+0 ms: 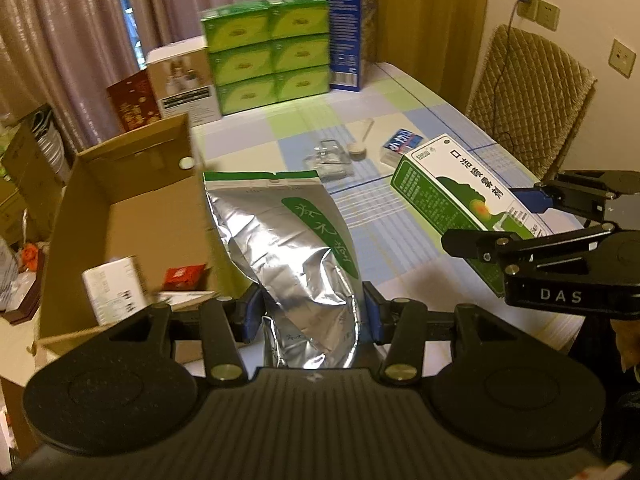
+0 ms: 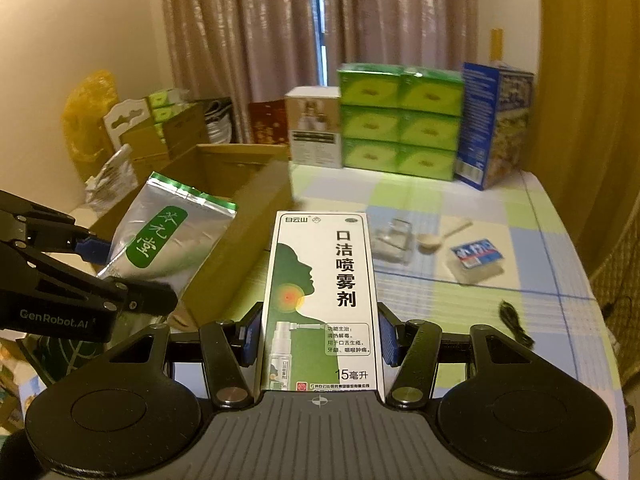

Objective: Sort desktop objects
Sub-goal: 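Lift and carry the foil bag and spray box over the cardboard box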

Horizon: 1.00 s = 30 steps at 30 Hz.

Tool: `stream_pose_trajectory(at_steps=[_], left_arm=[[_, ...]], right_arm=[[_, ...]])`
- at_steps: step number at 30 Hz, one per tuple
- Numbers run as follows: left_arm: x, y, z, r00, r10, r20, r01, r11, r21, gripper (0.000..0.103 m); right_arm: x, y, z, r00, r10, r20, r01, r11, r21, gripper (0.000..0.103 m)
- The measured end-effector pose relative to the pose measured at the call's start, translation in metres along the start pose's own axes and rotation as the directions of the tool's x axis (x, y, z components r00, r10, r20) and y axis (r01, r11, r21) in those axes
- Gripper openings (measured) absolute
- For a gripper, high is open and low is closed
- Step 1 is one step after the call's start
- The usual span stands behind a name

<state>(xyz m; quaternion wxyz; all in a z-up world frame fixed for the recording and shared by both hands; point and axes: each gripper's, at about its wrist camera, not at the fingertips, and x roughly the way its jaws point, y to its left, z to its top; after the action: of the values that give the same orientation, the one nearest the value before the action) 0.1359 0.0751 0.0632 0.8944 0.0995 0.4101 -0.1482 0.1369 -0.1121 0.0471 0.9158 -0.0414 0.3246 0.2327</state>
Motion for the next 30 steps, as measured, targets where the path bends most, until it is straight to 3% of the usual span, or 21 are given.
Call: stream_pose_trajectory(at_steps=[15, 30], left_arm=[[-0.043, 0.07, -0.029, 0.998, 0.067, 0.012, -0.066, 0.995, -0.07, 0.044], [-0.044, 0.141, -0.032, 0.992, 0.126, -0.028, -0.128, 0.986, -0.105, 0.044]], right_arm=[[0.025, 0.081, 0.021, 0.996, 0.087, 0.009, -0.086, 0.992, -0.092, 0.053], [0.075, 0.117, 0.045, 0.99, 0.14, -0.014, -0.141, 0.988, -0.067, 0.053]])
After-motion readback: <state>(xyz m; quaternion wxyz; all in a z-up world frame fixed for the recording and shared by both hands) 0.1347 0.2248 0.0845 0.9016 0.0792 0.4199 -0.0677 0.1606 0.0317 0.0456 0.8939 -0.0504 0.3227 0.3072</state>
